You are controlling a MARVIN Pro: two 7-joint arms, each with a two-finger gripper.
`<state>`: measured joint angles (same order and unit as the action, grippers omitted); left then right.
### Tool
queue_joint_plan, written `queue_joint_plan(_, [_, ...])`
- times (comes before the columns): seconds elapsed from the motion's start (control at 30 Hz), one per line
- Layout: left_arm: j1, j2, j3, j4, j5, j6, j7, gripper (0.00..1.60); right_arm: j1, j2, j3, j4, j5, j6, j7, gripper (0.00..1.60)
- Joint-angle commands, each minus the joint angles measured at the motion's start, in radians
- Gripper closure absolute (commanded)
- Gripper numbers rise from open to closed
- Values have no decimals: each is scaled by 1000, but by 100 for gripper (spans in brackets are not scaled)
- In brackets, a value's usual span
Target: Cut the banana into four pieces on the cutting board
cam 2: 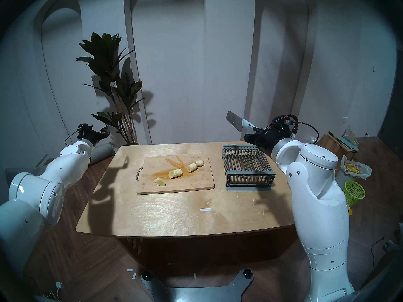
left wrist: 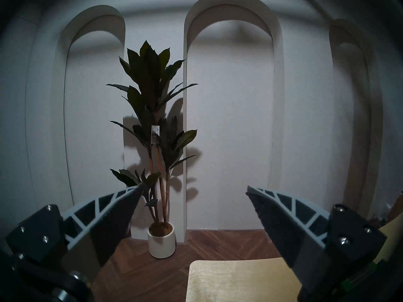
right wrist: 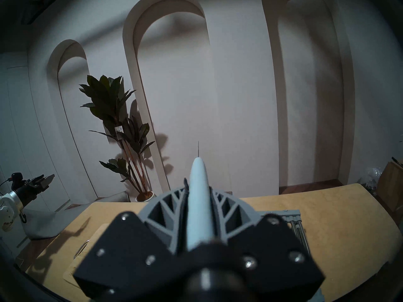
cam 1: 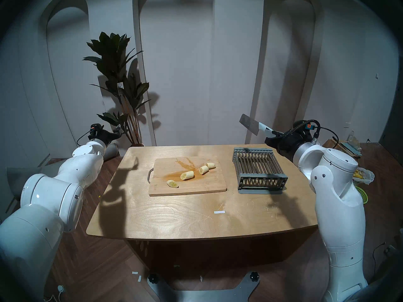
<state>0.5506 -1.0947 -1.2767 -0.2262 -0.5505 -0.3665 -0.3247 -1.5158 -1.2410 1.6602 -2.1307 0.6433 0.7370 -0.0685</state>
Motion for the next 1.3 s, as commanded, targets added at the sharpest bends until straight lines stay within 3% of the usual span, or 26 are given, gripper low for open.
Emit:
queue_joint_plan(0.0, [-17,14,-11,-36,-8,-33,-13,0,-5,-13,4,-17,13,14,-6,160])
queue_joint_plan(1.27, [49,42,-59,-125,-63,-125,-100,0,-65,-28,54,-19,56,176,-115,160])
